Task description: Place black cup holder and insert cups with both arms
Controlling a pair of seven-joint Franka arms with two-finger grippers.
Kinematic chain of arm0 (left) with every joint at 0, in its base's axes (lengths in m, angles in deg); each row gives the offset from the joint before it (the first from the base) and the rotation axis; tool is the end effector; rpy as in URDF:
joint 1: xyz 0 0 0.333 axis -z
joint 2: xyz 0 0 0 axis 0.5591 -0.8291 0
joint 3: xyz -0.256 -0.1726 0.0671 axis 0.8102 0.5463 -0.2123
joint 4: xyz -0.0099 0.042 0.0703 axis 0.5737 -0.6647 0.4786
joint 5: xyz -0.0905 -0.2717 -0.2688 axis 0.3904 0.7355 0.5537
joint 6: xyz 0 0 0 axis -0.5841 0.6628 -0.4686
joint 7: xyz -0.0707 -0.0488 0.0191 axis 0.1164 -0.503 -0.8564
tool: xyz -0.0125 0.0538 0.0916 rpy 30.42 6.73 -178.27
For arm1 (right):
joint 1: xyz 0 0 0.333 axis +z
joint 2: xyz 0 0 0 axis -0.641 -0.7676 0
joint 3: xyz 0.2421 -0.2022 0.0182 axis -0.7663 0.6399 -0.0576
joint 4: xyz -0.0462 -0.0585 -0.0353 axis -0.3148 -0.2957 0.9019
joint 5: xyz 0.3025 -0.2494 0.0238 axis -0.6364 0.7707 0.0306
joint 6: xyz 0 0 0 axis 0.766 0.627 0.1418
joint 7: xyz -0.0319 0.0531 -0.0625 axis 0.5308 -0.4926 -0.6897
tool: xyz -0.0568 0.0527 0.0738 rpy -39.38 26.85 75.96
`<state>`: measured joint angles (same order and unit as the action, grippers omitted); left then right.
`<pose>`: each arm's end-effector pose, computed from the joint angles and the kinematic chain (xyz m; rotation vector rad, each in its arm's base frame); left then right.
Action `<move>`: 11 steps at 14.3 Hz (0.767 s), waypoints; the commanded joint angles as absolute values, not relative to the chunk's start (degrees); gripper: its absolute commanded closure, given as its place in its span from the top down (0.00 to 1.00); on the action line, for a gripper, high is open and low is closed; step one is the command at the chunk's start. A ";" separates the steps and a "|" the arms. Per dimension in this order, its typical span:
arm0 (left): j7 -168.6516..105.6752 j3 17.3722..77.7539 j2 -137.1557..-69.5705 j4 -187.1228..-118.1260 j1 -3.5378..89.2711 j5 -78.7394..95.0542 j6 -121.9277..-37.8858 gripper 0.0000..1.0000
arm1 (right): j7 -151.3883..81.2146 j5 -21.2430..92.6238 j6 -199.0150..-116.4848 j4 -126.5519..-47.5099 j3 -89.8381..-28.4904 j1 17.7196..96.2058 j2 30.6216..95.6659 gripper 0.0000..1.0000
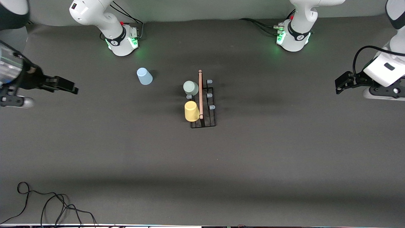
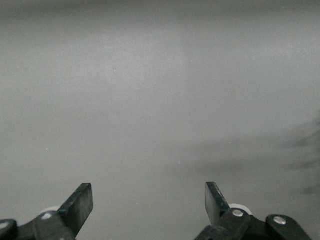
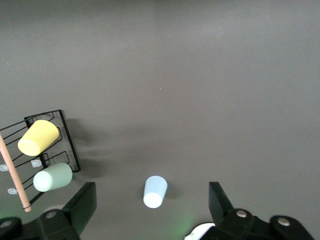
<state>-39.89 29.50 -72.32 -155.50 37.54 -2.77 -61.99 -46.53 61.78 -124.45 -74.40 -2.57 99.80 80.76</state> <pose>0.5343 -0.0317 0.5866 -3.1036 0.1609 -0.0547 0.5560 0.0292 0.6164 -3.0360 0.2079 0.1883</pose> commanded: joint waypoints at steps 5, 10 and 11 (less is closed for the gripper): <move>-40.22 29.68 -70.97 -155.13 37.33 -3.12 -60.21 1.00 | -43.02 63.40 -123.17 -73.17 -0.98 100.33 78.70 1.00; -40.14 29.68 -71.33 -155.39 37.33 -3.12 -60.74 1.00 | -43.19 64.63 -121.85 -73.09 -2.81 97.98 78.87 1.00; -40.14 29.68 -71.24 -155.31 37.33 -3.03 -60.48 1.00 | -43.19 64.63 -121.85 -73.09 -6.39 94.83 79.13 1.00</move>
<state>-39.91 29.50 -71.73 -155.39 37.52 -2.77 -61.43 -44.49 63.45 -123.13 -74.41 -2.40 99.06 79.46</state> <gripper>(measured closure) 0.000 0.004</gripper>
